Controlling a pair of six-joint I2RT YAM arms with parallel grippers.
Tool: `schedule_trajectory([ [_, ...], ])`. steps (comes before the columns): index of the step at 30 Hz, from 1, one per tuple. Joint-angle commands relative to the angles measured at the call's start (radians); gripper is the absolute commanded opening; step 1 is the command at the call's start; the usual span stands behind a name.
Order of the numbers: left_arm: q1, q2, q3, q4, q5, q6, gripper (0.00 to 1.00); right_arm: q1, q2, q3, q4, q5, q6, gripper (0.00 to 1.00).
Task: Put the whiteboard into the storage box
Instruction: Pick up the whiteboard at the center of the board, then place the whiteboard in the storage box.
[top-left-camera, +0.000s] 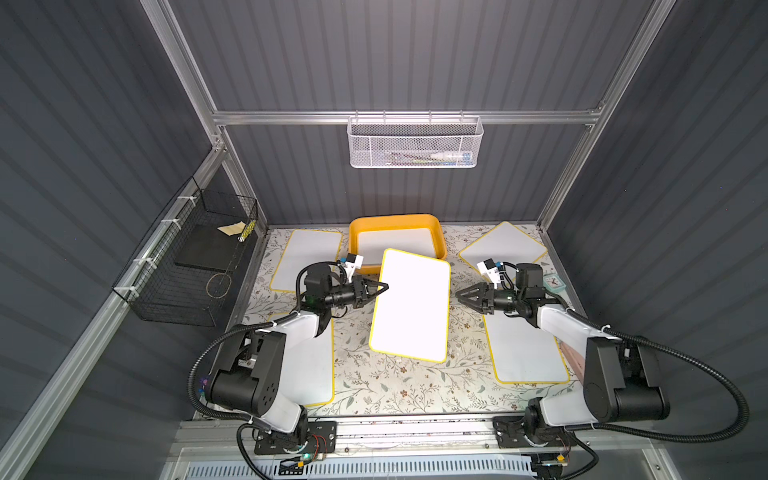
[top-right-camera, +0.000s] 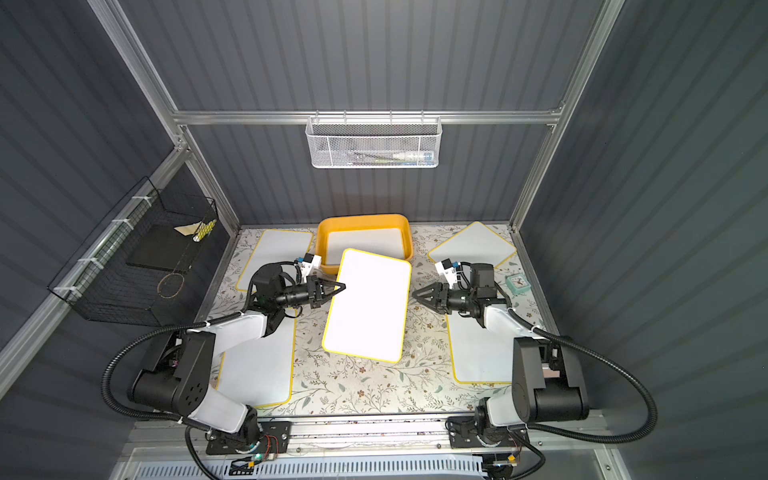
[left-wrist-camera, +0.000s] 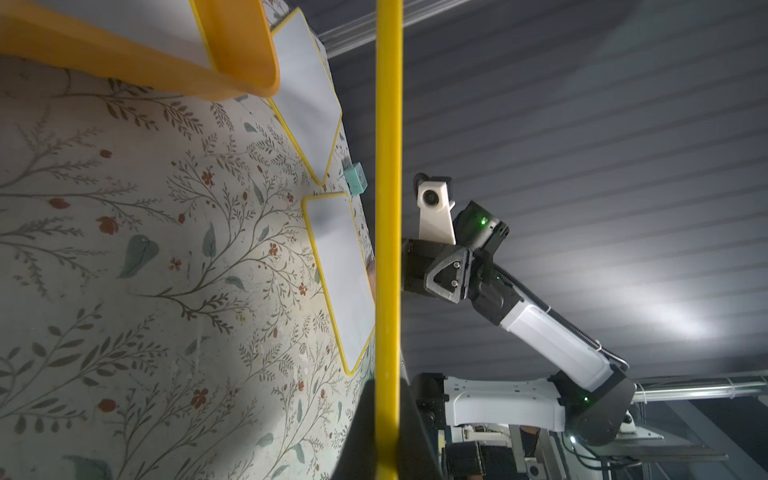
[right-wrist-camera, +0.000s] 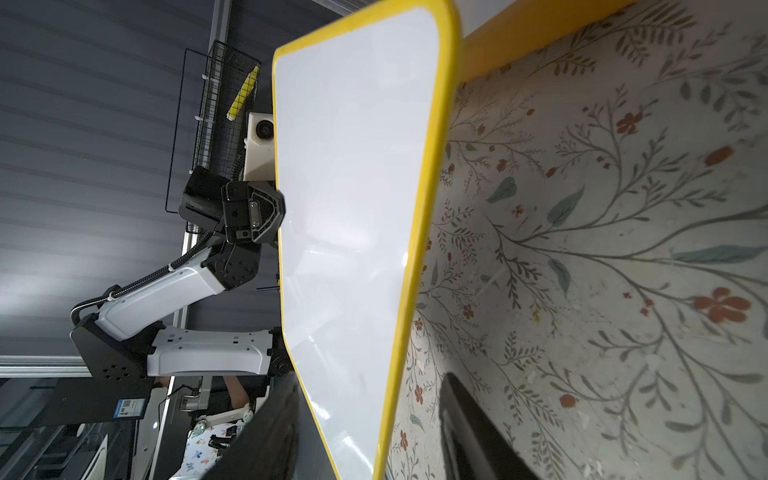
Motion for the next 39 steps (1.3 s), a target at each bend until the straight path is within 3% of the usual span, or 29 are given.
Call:
schedule_trajectory([
  [1,0.017,-0.001,-0.008,0.251,-0.034,-0.163,0.0,-0.003,-0.016,-0.009,-0.012,0.002,-0.022,0.55],
  [5,0.034,0.033,-0.023,0.386,-0.094,-0.27,0.0,-0.003,-0.019,-0.012,-0.02,0.022,-0.026,0.56],
  [9,0.046,0.04,-0.017,0.35,-0.174,-0.276,0.0,-0.003,-0.026,-0.017,-0.034,0.057,-0.034,0.56],
  [14,0.046,-0.03,0.021,0.082,-0.325,-0.159,0.0,0.004,-0.062,-0.028,-0.089,0.176,-0.071,0.56],
  [20,0.044,-0.185,0.071,-0.306,-0.635,-0.018,0.0,0.021,-0.11,-0.087,-0.035,0.261,-0.045,0.56],
  [22,0.044,-0.193,0.071,-0.294,-0.694,-0.038,0.0,0.035,-0.112,-0.1,-0.018,0.271,-0.043,0.56],
  [28,0.03,-0.107,0.089,-0.147,-0.731,-0.145,0.0,0.094,-0.116,-0.116,0.007,0.323,-0.054,0.56],
  [39,-0.084,0.041,0.243,-0.073,-1.014,-0.191,0.0,0.229,-0.123,-0.176,0.083,0.482,-0.104,0.56],
])
